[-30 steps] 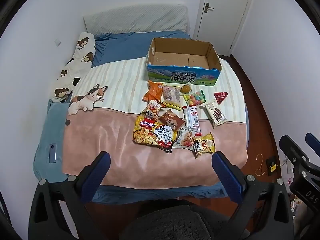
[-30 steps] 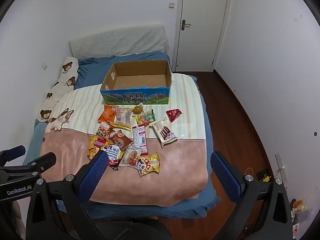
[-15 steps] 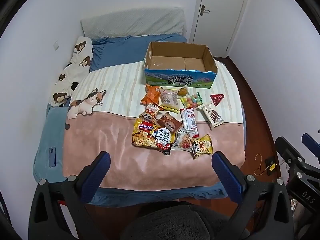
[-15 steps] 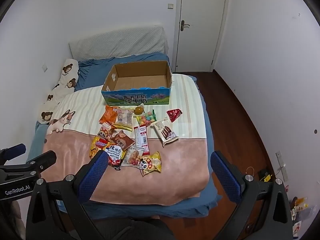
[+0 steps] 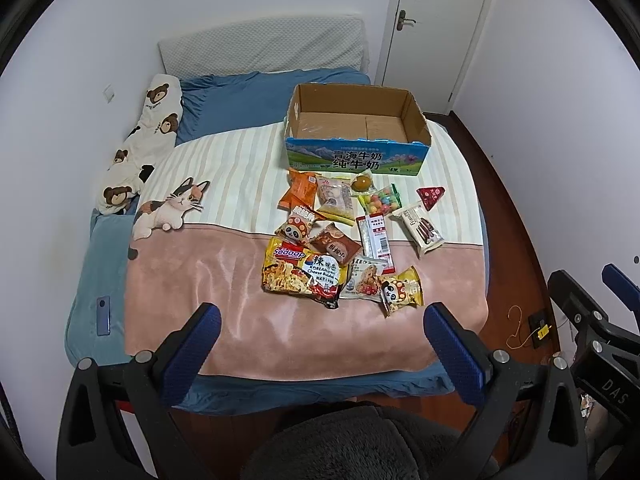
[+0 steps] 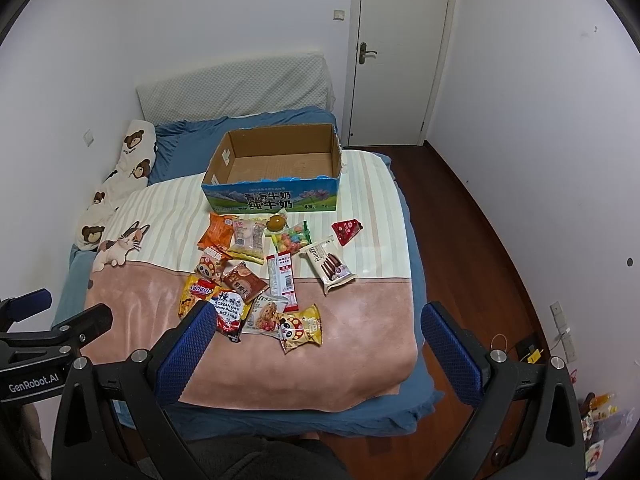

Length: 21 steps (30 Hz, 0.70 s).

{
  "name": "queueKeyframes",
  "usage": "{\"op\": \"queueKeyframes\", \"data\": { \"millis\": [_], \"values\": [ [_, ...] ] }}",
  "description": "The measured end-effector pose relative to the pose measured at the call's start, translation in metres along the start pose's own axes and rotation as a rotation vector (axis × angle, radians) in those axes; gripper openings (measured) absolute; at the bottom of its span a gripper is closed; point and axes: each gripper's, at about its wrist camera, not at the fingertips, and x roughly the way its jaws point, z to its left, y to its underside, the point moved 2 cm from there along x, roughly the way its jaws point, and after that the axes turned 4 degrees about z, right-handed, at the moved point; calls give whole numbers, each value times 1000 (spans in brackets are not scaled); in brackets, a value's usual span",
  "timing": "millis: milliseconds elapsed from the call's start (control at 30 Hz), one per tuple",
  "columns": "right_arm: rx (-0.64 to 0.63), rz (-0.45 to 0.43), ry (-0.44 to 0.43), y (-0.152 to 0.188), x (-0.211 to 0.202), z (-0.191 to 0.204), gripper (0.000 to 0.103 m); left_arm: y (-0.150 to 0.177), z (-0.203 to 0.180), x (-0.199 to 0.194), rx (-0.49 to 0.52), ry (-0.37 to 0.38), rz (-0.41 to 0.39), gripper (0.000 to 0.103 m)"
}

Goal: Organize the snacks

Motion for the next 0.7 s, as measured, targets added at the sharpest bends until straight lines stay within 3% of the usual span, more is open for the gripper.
{"op": "queueKeyframes", "data": {
  "millis": [700],
  "values": [
    [6, -7, -5, -5, -2, 4, 103, 0, 1, -3, -5, 7, -2, 103]
  ]
}}
